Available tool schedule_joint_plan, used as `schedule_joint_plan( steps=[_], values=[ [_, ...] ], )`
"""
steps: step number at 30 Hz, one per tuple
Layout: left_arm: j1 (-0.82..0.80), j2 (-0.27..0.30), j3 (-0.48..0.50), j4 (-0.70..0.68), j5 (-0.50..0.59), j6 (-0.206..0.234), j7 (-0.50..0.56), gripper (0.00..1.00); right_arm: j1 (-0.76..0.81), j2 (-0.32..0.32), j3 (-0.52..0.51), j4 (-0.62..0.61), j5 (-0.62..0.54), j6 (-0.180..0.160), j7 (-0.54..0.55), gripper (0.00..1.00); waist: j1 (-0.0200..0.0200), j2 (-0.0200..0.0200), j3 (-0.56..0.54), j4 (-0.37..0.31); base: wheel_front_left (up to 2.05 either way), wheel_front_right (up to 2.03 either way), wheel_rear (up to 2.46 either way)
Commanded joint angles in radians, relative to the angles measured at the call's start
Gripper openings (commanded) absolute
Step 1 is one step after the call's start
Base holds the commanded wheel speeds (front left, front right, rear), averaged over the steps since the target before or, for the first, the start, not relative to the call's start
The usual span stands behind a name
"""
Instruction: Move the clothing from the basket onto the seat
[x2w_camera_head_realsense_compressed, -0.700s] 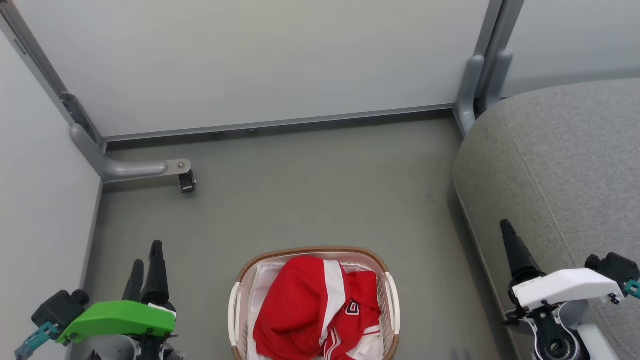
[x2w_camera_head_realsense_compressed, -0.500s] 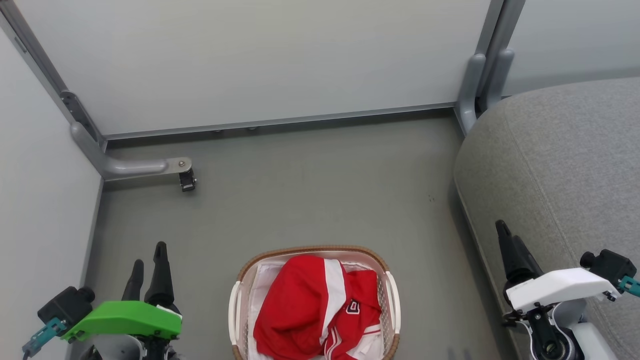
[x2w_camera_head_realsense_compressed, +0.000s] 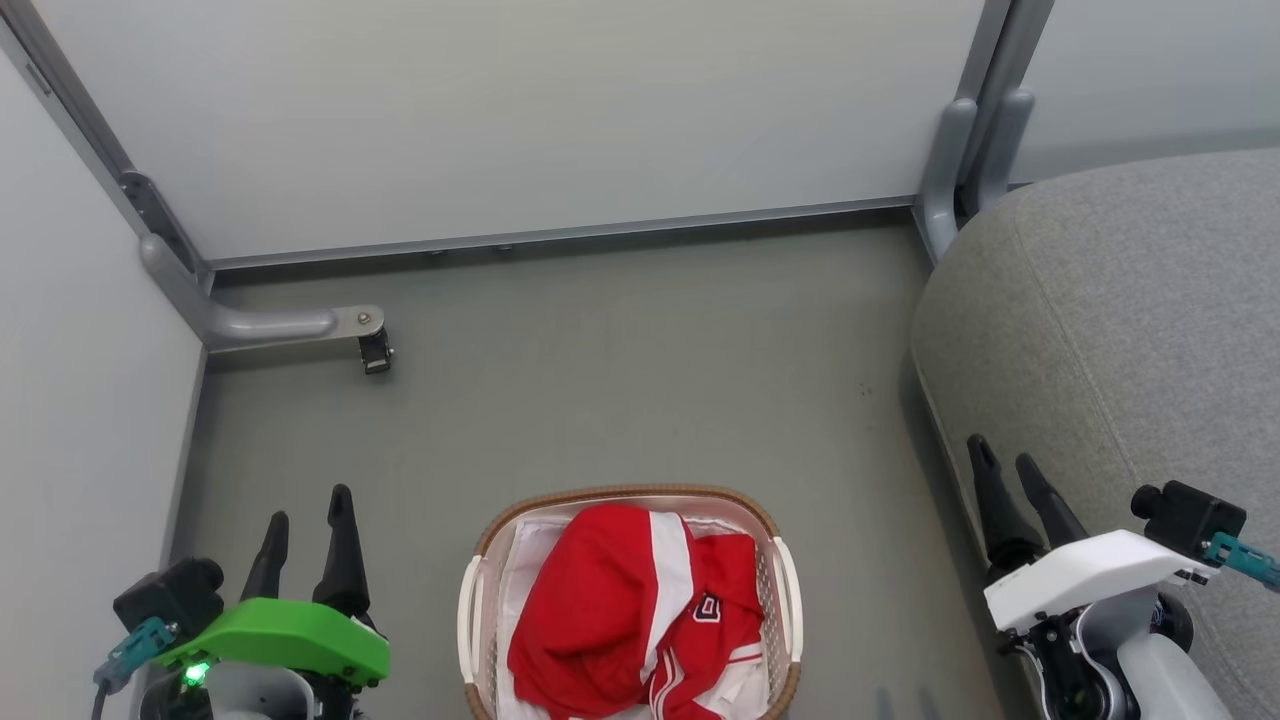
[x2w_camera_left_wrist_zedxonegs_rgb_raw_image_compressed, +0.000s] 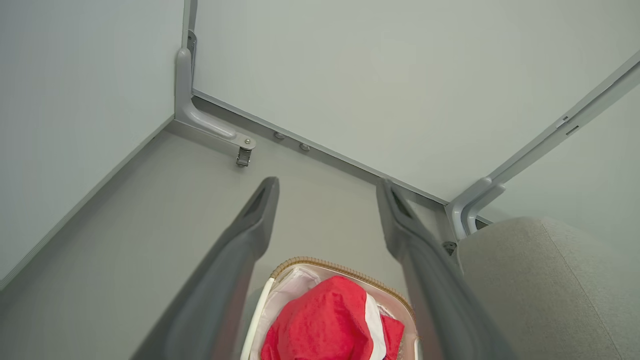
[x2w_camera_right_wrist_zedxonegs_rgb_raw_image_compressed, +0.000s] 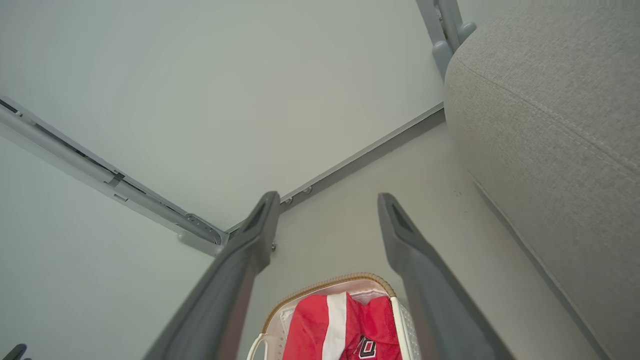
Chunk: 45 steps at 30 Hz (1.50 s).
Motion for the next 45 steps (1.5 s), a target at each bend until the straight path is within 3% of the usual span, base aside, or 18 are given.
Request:
schedule_joint_plan(
  steps=[1, 20, 29, 45],
  values=[
    [-0.004, 0.013, -0.01, -0.013, 0.037, 0.008, -0.01, 1.0, -0.03, -0.009, 0.004, -0.013, -0.034, 0.0, -0.012, 1.0, 0.0, -0.0001, 0.001, 0.0, 0.0, 0.0, 0.0],
    [-0.029, 0.046, -0.059, -0.025, 0.226, 0.057, -0.061, 1.0, -0.053, -0.014, 0.016, -0.02, -0.235, 0.0, -0.063, 1.0, 0.0, -0.0001, 0.006, 0.006, 0.0, 0.0, 0.0],
    [-0.009, 0.027, -0.049, -0.017, 0.291, 0.063, -0.083, 1.0, -0.064, -0.003, -0.008, 0.018, -0.354, 0.0, -0.085, 1.0, 0.0, -0.0001, 0.006, 0.007, 0.0, 0.0, 0.0],
    [0.064, -0.02, 0.021, 0.008, 0.416, -0.006, -0.117, 1.0, -0.024, 0.033, -0.05, 0.118, -0.519, 0.0, -0.119, 1.0, -0.0001, -0.0001, 0.001, 0.011, 0.0, 0.0, 0.0]
  ],
)
